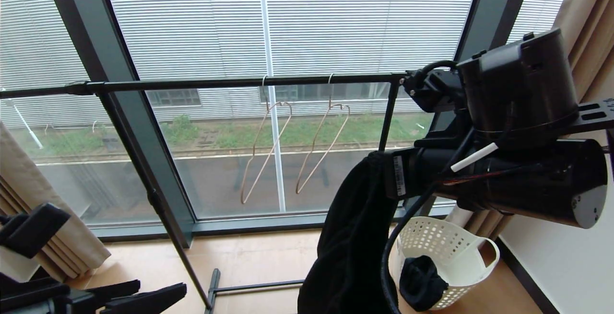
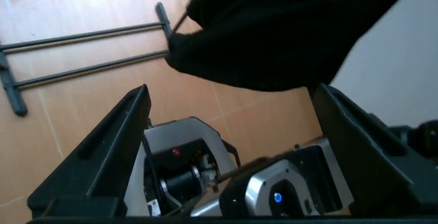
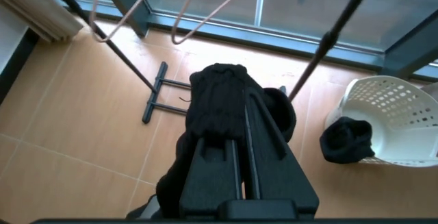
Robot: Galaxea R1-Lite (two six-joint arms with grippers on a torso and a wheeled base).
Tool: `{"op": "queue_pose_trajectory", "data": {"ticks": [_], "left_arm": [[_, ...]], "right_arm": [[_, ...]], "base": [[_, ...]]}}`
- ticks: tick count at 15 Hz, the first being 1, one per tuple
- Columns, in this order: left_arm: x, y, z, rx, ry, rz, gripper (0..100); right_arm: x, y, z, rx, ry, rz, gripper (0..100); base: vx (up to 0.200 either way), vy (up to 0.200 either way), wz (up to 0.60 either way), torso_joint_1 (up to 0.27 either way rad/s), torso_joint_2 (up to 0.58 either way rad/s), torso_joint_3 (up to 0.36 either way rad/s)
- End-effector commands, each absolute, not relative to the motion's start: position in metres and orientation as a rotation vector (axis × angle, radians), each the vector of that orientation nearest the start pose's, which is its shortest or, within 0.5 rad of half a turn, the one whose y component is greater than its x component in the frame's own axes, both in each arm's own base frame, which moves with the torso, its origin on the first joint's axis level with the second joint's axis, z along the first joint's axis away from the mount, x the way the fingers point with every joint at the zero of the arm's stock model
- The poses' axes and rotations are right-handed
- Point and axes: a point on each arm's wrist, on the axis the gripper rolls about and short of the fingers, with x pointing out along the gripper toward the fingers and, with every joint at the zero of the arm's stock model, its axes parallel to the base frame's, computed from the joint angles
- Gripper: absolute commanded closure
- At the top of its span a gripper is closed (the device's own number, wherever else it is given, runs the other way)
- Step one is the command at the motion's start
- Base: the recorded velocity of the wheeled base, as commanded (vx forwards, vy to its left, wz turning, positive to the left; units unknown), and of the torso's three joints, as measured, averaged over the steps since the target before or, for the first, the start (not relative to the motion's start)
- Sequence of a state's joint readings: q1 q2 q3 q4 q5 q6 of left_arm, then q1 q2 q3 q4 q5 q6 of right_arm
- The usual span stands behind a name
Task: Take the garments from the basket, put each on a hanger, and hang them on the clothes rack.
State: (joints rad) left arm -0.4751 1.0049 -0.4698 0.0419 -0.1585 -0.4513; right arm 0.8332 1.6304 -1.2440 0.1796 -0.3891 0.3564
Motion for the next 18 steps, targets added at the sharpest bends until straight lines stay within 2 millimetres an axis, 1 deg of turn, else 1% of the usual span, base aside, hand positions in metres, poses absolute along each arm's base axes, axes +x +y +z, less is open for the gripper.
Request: {"op": "queue_pose_trajectory", "data": {"ticks": [1, 2, 3, 5, 8, 11, 12, 14, 16, 18], "left_arm": [[0.119, -0.081, 0.17, -0.3, 0.797, -0.536, 0], [0.126, -0.094, 0.171, -0.297, 0.813, -0.571, 0], [0.129, -0.103, 0.169, -0.282, 0.833, -0.59, 0], [0.137, -0.123, 0.16, -0.243, 0.882, -0.635, 0], [0.148, -0.155, 0.146, -0.202, 0.915, -0.698, 0], [0.153, -0.174, 0.136, -0.169, 0.934, -0.696, 0], [0.158, -0.18, 0.128, -0.155, 0.944, -0.671, 0], [0.165, -0.192, 0.12, -0.138, 0.935, -0.657, 0], [0.166, -0.198, 0.115, -0.129, 0.941, -0.659, 0], [0.17, -0.203, 0.109, -0.125, 0.938, -0.651, 0]], "right_arm": [[0.207, 0.227, 0.246, 0.002, 0.538, 0.357, 100], [0.212, 0.234, 0.244, -0.006, 0.531, 0.335, 100], [0.214, 0.236, 0.243, -0.015, 0.523, 0.303, 100], [0.21, 0.24, 0.244, -0.025, 0.505, 0.29, 100], [0.206, 0.24, 0.244, -0.03, 0.508, 0.295, 100], [0.206, 0.244, 0.244, -0.031, 0.505, 0.305, 100], [0.21, 0.251, 0.24, -0.036, 0.51, 0.306, 100], [0.211, 0.255, 0.238, -0.04, 0.51, 0.308, 100], [0.211, 0.262, 0.236, -0.044, 0.512, 0.319, 100], [0.21, 0.264, 0.238, -0.041, 0.508, 0.325, 100]], "base": [[0.0, 0.0, 0.0, 0.0, 0.0, 0.0], [0.0, 0.0, 0.0, 0.0, 0.0, 0.0], [0.0, 0.0, 0.0, 0.0, 0.0, 0.0], [0.0, 0.0, 0.0, 0.0, 0.0, 0.0], [0.0, 0.0, 0.0, 0.0, 0.0, 0.0], [0.0, 0.0, 0.0, 0.0, 0.0, 0.0], [0.0, 0.0, 0.0, 0.0, 0.0, 0.0], [0.0, 0.0, 0.0, 0.0, 0.0, 0.0], [0.0, 0.0, 0.0, 0.0, 0.0, 0.0], [0.0, 0.0, 0.0, 0.0, 0.0, 0.0]]}}
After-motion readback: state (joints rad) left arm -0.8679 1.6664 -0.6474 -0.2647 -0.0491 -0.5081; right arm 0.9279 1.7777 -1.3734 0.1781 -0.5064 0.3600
